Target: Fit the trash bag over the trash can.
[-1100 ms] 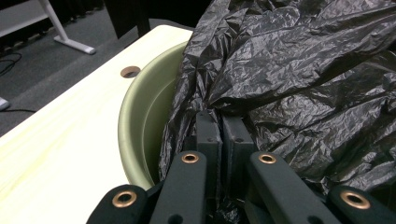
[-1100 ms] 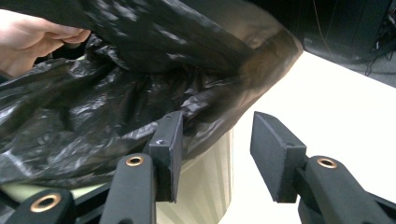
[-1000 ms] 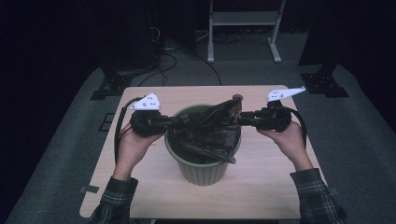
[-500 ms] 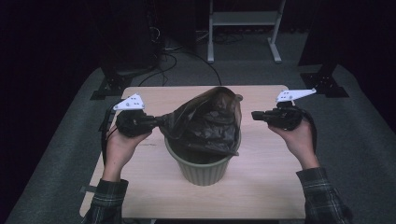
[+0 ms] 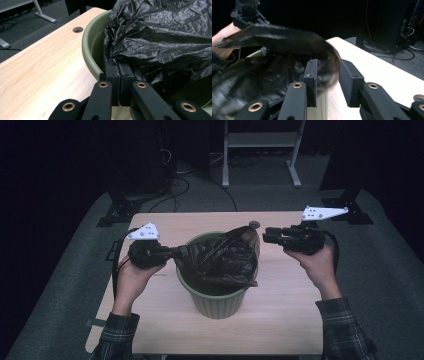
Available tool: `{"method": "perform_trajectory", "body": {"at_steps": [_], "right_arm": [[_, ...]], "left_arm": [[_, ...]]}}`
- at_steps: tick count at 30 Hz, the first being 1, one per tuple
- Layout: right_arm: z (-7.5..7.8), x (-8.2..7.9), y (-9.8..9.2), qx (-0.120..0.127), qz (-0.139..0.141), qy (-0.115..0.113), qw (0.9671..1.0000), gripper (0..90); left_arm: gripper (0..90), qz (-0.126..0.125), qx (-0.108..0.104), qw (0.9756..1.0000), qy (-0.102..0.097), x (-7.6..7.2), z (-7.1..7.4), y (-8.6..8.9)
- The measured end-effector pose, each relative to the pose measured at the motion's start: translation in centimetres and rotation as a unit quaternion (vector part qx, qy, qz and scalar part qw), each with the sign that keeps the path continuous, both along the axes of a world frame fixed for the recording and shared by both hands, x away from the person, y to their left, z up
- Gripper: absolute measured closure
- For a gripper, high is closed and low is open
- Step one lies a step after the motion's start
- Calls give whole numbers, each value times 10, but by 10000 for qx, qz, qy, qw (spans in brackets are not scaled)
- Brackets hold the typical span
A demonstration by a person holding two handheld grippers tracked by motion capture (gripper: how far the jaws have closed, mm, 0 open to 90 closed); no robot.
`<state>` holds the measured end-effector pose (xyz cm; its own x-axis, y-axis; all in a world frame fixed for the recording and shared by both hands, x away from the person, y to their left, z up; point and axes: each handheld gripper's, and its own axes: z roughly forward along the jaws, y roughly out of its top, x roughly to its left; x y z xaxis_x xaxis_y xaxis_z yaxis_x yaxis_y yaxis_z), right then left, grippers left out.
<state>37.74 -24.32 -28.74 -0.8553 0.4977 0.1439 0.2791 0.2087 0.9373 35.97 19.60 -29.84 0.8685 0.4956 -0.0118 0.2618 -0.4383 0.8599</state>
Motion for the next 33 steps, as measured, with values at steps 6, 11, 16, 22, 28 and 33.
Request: {"method": "perform_trajectory", "body": {"at_steps": [6, 11, 16, 22, 28, 33], "right_arm": [[-7, 4, 4, -62, 17, 144, 9999, 663], [-12, 8, 9, -36, 5, 239, 9997, 643], [-16, 15, 13, 49, 66, 366, 9993, 639], [-21, 19, 21, -61, 134, 487, 9987, 881], [-19, 15, 16, -536, -246, 258, 9979, 900], [-22, 17, -3, -762, -503, 254, 9955, 900]], "left_arm": [[889, 35, -49, 10000, 6, -1, 0, 4], [888, 30, -65, 10000, 8, -1, 0, 5], [888, 21, -65, 10000, 15, -1, 0, 6], [894, 8, -87, 10000, 31, -1, -1, 6], [895, 183, -201, 9996, 32, 0, 0, 20], [896, 379, -320, 9987, 100, 4, -2, 37]]}}
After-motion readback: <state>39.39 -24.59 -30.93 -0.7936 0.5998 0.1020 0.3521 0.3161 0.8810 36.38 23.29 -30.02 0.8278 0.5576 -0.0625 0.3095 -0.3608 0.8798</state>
